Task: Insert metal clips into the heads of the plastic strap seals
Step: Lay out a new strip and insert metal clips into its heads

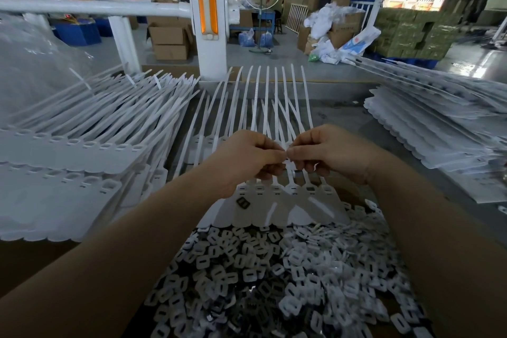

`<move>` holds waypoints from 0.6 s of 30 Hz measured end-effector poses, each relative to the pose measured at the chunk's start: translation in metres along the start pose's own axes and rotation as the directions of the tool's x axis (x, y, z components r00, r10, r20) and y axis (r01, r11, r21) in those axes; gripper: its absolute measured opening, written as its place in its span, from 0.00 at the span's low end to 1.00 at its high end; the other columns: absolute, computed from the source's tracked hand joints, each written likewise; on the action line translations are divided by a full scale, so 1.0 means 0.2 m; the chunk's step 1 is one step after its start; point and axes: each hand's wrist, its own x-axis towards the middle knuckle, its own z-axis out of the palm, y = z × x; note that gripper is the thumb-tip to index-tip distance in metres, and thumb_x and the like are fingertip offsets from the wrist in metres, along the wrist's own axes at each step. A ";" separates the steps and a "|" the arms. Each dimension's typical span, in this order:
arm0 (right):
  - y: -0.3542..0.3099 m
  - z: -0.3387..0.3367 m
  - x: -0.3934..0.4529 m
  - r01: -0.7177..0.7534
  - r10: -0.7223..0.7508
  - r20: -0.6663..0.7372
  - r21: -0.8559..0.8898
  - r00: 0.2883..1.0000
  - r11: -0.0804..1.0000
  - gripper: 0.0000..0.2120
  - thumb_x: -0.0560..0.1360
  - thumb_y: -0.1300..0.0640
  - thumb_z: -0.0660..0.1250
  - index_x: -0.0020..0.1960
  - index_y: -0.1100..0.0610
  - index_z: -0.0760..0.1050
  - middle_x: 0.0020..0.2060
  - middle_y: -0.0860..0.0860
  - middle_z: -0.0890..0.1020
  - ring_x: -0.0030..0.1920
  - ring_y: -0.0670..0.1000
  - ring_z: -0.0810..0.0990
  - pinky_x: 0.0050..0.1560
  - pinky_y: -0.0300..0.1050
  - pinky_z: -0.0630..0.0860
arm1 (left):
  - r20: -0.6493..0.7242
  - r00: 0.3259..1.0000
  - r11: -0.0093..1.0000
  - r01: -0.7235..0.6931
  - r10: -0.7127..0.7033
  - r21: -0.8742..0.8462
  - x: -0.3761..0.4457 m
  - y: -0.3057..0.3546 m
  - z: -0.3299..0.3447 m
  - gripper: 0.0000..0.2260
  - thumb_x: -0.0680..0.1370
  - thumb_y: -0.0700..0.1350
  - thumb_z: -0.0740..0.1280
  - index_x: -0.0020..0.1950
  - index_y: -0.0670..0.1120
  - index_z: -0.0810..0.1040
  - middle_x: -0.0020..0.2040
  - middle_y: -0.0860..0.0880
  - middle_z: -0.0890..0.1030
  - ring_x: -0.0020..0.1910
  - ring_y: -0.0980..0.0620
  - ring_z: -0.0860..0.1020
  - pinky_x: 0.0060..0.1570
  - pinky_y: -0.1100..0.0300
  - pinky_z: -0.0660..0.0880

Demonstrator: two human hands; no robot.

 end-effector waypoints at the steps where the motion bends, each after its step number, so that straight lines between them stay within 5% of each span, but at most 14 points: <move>1: 0.00 0.00 0.01 -0.030 0.030 -0.031 -0.010 0.999 0.999 0.07 0.77 0.54 0.69 0.43 0.55 0.82 0.32 0.49 0.82 0.30 0.44 0.75 0.27 0.35 0.70 | -0.012 1.000 1.000 -0.008 0.008 0.023 0.00 0.00 0.01 0.01 0.76 0.40 0.71 0.45 0.42 0.82 0.35 0.49 0.85 0.33 0.57 0.82 0.32 0.68 0.76; 4: 0.03 0.00 0.03 -0.145 0.123 -0.160 -0.137 0.979 0.980 0.07 0.79 0.56 0.65 0.46 0.55 0.80 0.36 0.50 0.82 0.32 0.45 0.76 0.30 0.36 0.71 | -0.018 1.000 0.995 -0.021 0.023 0.096 0.01 -0.01 0.04 0.02 0.76 0.41 0.72 0.43 0.45 0.82 0.36 0.50 0.84 0.30 0.61 0.80 0.30 0.70 0.74; 8: 0.05 0.00 0.04 -0.195 0.174 -0.136 -0.155 0.975 0.969 0.06 0.80 0.59 0.63 0.47 0.55 0.79 0.38 0.51 0.82 0.33 0.43 0.79 0.32 0.36 0.73 | -0.012 0.998 0.962 -0.050 0.055 0.268 0.01 -0.02 0.12 0.03 0.75 0.47 0.73 0.42 0.50 0.84 0.39 0.50 0.85 0.29 0.62 0.77 0.28 0.70 0.72; 13: 0.05 0.00 0.04 -0.185 0.165 -0.117 -0.187 0.979 0.965 0.06 0.79 0.61 0.64 0.49 0.56 0.80 0.41 0.54 0.83 0.37 0.47 0.80 0.34 0.38 0.75 | 0.020 0.998 0.908 -0.056 0.053 0.415 0.02 -0.03 0.20 0.07 0.75 0.50 0.72 0.48 0.50 0.86 0.42 0.50 0.85 0.44 0.51 0.82 0.51 0.51 0.80; 18: 0.04 0.01 0.04 -0.189 0.168 -0.117 -0.205 0.979 0.960 0.06 0.79 0.61 0.65 0.50 0.57 0.80 0.43 0.54 0.82 0.40 0.50 0.79 0.37 0.40 0.76 | -0.003 0.998 0.822 -0.048 0.061 0.568 0.02 -0.04 0.22 0.08 0.75 0.56 0.71 0.46 0.54 0.85 0.41 0.55 0.84 0.46 0.53 0.80 0.59 0.45 0.74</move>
